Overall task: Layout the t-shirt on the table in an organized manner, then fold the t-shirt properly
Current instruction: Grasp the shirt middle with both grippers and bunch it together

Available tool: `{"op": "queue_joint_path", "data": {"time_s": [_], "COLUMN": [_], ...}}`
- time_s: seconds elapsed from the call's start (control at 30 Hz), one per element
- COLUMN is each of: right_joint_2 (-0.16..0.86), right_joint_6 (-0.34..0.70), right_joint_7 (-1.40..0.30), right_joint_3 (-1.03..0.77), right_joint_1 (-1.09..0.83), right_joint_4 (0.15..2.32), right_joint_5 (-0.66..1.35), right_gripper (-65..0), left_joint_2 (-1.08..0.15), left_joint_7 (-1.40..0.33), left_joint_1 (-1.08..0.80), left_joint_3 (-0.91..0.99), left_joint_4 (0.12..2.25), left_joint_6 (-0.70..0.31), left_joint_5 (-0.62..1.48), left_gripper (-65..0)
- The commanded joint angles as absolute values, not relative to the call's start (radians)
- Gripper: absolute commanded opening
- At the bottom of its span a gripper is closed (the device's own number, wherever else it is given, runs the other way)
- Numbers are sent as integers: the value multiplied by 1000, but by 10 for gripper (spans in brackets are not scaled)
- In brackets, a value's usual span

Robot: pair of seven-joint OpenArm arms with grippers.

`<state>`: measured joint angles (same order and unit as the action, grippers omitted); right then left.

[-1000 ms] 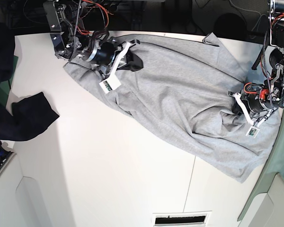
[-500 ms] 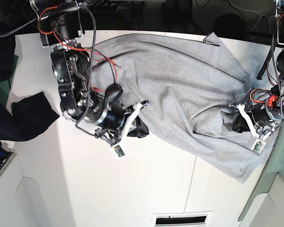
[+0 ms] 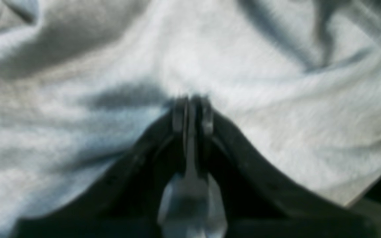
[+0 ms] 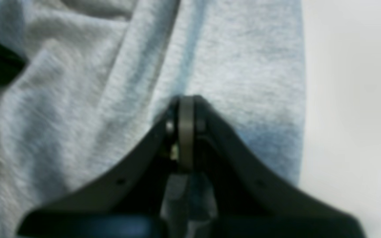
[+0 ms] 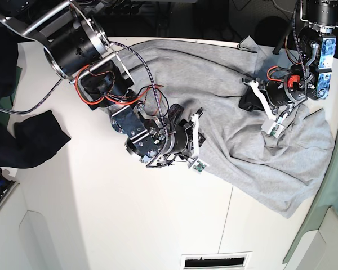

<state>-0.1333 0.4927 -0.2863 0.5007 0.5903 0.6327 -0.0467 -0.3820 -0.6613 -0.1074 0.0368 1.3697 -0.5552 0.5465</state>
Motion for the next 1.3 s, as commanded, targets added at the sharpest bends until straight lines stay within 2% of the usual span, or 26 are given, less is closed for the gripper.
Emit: {"op": "queue_joint_path", "data": {"time_s": [0.0,0.23,0.37,0.63,0.8,0.9,1.07,1.27], "right_joint_2": [-120,-19,41,161,157,156,126,44], "right_joint_6": [482,510,532,532,558,557,507,451], "right_joint_7": [-289,-443,-506,-554,-554,-545,-523,-514], "right_joint_3": [499,499,499,499,499,499,481,410], "right_joint_1": [617,616,578,266,69,15,58,189], "right_joint_4": [643,643,672,997,1261,1393,1478,1460], "right_joint_5": [-52,122,227,348,346,340,314,219], "right_gripper": [-650,-650,-650,-650,-650,-650,-650,-650], "left_joint_2": [-394,-411,-450,-476,-456,-440,-445,-545], "left_joint_7": [-654,-630,-572,-564,-560,-570,-616,-683], "left_joint_1": [-98,-85,-32,171,248,271,284,261], "left_joint_3": [43,43,43,43,34,-14,-73,-73], "left_joint_4": [1380,1293,1189,1052,1037,1038,1090,1305], "left_joint_6": [-545,-528,-472,-453,-457,-459,-468,-514], "left_joint_5": [549,487,424,389,418,430,442,600], "left_gripper": [-594,-594,-594,-594,-594,-594,-594,-594]}}
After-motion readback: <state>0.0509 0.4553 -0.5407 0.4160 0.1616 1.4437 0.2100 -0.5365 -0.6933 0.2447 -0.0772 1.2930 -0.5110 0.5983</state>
